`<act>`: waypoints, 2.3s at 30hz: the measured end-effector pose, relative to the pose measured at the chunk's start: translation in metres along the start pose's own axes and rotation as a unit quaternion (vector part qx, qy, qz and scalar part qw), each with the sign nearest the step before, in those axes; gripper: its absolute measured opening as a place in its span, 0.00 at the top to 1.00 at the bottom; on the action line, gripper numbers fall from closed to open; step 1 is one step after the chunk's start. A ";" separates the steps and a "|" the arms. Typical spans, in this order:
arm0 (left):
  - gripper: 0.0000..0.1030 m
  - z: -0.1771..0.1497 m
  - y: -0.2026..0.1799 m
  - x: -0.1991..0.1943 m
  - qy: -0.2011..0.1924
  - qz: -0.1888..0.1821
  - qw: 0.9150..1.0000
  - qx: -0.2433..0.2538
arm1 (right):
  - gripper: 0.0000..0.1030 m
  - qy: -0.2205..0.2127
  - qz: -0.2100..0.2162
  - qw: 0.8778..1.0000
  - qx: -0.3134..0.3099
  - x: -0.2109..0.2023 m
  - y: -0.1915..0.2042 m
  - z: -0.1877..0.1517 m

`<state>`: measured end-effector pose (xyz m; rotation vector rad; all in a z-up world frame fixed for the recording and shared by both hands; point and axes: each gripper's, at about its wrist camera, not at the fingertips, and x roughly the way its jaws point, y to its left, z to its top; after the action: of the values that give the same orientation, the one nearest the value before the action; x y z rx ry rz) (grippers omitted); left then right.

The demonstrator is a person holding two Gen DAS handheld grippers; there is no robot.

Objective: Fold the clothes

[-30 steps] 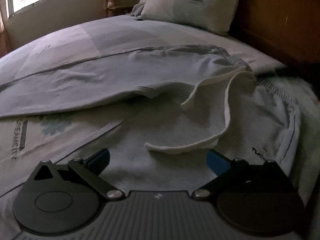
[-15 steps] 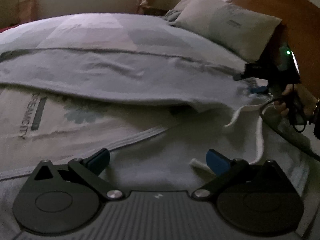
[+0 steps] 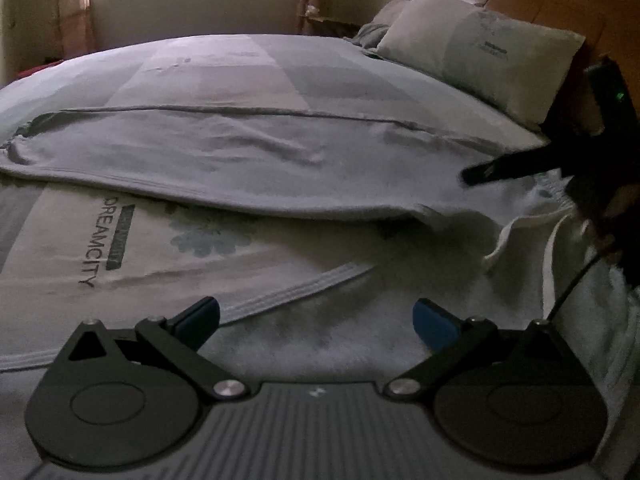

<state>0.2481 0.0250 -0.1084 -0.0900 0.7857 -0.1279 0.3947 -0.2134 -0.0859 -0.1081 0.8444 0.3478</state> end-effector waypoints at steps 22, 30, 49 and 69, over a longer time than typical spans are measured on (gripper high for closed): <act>0.01 0.002 0.010 -0.007 -0.002 -0.013 1.000 -0.014 | 0.00 -0.024 -0.069 0.996 -0.056 0.020 0.062 -0.023; 0.01 0.001 0.011 -0.004 0.006 -0.009 1.000 -0.015 | 0.00 -0.034 -0.024 0.995 -0.086 -0.008 0.065 -0.027; 0.01 -0.014 -0.066 0.004 0.027 -0.045 0.995 0.090 | 0.00 0.008 -0.059 0.996 0.061 -0.112 0.024 -0.176; 0.01 -0.014 -0.084 -0.019 0.007 -0.065 0.991 0.115 | 0.00 -0.003 -0.085 0.993 0.079 -0.122 0.074 -0.186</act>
<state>0.2178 -0.0553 -0.0946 0.0781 0.7747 -0.3429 0.1622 -0.2187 -0.1149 -0.0307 0.8484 0.1196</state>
